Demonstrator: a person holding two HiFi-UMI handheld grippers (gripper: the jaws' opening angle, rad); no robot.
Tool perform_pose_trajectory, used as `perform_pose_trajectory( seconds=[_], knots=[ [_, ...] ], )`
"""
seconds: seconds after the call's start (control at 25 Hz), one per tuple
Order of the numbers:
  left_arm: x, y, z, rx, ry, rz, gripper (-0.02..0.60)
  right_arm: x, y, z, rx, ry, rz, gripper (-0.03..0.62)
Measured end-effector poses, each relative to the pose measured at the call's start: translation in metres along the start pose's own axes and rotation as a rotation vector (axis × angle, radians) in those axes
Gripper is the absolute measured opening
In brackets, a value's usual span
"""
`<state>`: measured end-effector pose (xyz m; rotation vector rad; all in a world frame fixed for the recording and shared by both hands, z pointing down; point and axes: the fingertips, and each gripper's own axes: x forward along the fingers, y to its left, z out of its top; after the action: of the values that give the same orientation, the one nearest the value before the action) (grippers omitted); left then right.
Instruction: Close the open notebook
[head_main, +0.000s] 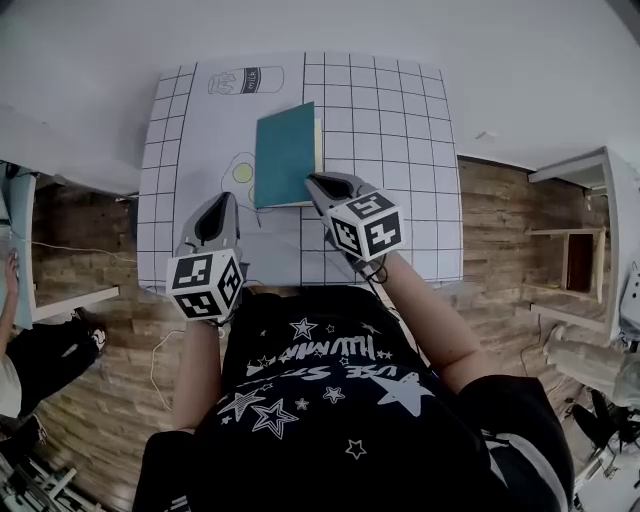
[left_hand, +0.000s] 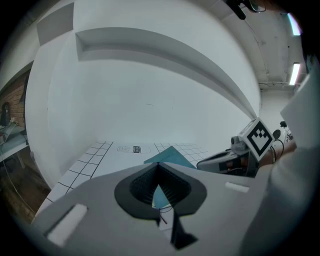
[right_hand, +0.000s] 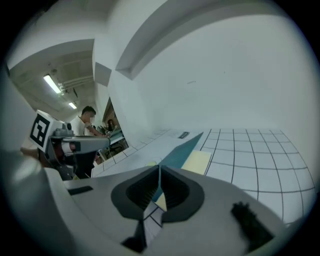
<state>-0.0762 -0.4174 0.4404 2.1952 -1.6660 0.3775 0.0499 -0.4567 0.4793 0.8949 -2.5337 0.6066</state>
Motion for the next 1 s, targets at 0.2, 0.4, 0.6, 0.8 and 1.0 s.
perform_pose_trajectory(
  seconds=[0.2,0.4,0.6,0.8,1.0],
  knots=[
    [0.004,-0.006,0.002,0.001,0.002,-0.012,0.009,0.019,-0.019,-0.045,0.1,0.139,-0.042,0.023],
    [0.009,-0.007,-0.011,-0.02,0.042,-0.007,0.009,0.027,-0.032,-0.071,0.088,0.216,-0.079,0.02],
    [0.015,-0.008,-0.025,-0.049,0.082,0.001,0.009,0.032,-0.034,-0.075,0.042,0.264,-0.078,0.017],
    [0.02,-0.009,-0.034,-0.076,0.11,0.007,0.009,0.036,-0.034,-0.076,0.02,0.341,-0.053,0.017],
    [0.018,-0.009,-0.046,-0.091,0.127,-0.003,0.009,0.035,-0.034,-0.075,0.007,0.338,-0.068,0.017]
  ],
)
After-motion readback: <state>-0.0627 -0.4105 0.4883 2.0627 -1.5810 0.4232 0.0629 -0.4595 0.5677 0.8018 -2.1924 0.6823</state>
